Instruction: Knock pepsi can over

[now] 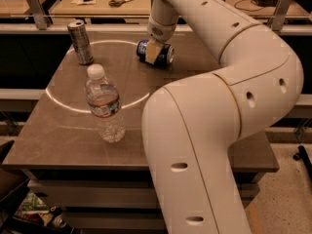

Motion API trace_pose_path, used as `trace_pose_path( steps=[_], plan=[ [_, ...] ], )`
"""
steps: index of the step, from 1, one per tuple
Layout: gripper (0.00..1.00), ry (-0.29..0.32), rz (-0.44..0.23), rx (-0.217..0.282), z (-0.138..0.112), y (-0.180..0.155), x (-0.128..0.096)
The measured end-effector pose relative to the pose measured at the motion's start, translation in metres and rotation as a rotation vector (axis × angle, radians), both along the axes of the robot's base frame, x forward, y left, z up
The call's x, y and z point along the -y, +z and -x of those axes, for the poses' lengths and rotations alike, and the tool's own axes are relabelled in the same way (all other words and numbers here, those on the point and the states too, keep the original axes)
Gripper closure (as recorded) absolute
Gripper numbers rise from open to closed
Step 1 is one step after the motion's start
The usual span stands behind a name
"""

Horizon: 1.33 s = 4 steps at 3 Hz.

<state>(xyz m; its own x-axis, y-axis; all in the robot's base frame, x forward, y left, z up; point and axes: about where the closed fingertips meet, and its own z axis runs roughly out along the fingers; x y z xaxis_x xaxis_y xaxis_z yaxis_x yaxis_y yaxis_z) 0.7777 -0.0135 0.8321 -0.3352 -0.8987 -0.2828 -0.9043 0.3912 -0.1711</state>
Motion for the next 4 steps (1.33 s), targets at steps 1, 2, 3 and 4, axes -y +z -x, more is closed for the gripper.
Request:
trace_pose_path(
  steps=[1,2,3,4],
  plan=[
    [0.59,0.001,0.001,-0.004,-0.0002,-0.0023,-0.0011],
    [0.36,0.001,0.001,-0.004,-0.0002,-0.0006,-0.0011],
    [0.12,0.003,0.002,-0.008,-0.0005,-0.0040,-0.0022],
    [0.00,0.003,0.003,-0.009,-0.0006,-0.0047,-0.0025]
  ],
)
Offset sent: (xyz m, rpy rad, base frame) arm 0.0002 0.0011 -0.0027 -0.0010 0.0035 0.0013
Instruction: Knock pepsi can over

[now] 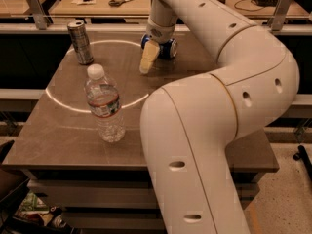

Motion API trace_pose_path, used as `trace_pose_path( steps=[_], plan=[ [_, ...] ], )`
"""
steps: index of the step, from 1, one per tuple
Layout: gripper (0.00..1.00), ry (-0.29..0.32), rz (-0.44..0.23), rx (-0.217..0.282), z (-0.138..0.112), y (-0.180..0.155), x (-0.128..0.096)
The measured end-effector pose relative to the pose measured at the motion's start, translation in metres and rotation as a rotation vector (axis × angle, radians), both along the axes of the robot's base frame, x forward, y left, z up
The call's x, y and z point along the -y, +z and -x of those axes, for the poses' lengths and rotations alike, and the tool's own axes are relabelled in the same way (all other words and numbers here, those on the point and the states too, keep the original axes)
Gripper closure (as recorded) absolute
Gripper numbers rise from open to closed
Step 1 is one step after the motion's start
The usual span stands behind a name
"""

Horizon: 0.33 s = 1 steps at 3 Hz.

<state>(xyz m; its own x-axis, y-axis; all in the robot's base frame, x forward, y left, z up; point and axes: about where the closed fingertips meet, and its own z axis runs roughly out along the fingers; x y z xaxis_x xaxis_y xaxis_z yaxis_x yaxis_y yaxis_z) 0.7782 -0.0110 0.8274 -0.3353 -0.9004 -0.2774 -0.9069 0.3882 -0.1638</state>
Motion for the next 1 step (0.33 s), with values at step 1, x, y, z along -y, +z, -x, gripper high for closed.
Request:
trace_pose_path(
  steps=[1],
  plan=[
    [0.00,0.000,0.000,0.000,0.0000,-0.0001,0.0000]
  ],
)
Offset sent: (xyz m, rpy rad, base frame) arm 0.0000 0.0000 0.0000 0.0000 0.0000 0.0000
